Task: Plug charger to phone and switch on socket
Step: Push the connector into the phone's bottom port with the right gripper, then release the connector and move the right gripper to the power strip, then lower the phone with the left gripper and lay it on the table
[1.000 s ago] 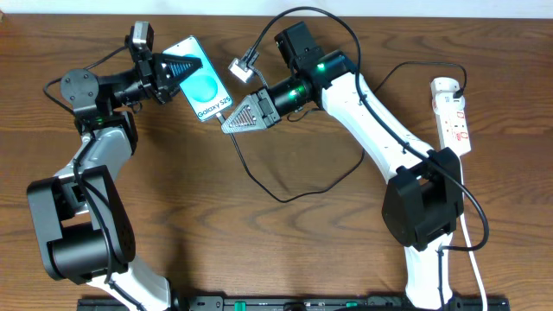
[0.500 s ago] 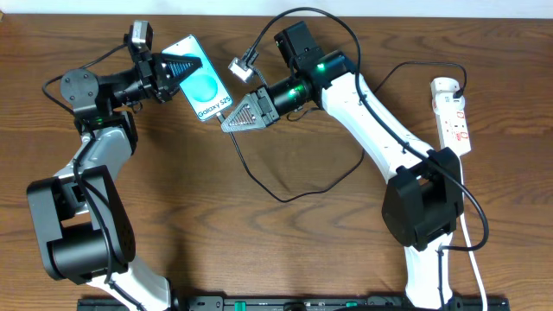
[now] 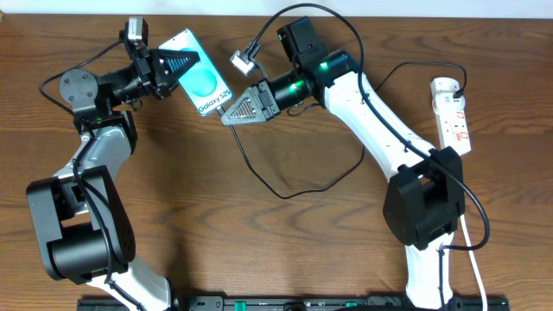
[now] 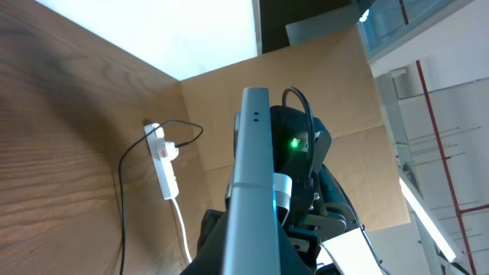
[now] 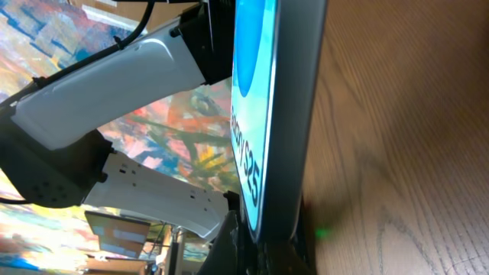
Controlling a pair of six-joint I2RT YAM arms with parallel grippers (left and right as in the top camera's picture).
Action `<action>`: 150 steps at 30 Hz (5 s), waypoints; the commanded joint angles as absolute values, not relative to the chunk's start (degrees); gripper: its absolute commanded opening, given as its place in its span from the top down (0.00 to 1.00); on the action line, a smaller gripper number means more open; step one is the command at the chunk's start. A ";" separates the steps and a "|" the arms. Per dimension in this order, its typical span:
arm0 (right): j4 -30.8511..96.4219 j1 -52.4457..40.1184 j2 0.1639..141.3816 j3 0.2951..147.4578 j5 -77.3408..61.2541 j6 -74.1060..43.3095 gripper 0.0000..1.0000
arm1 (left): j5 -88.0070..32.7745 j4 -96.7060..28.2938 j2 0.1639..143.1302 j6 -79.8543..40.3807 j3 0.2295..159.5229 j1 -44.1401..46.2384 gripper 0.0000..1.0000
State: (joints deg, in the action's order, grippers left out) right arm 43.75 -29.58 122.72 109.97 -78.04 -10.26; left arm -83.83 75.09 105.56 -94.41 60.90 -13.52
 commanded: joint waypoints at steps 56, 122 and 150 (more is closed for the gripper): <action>43.09 -17.23 122.17 110.34 -72.14 -15.97 0.01 | -90.00 73.03 105.12 -93.45 62.11 -13.89 0.93; 84.31 -6.52 82.76 110.52 -2.04 -20.51 0.01 | -45.32 -11.57 110.02 -30.00 55.70 -12.40 0.93; 84.90 -6.52 82.76 110.50 -2.04 -20.51 0.01 | -45.30 -17.82 110.02 -30.00 55.70 -12.40 0.64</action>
State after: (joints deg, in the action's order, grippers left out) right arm 84.73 -6.61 83.02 110.19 -2.76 -21.26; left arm -48.05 -16.45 109.89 -31.00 55.44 -12.49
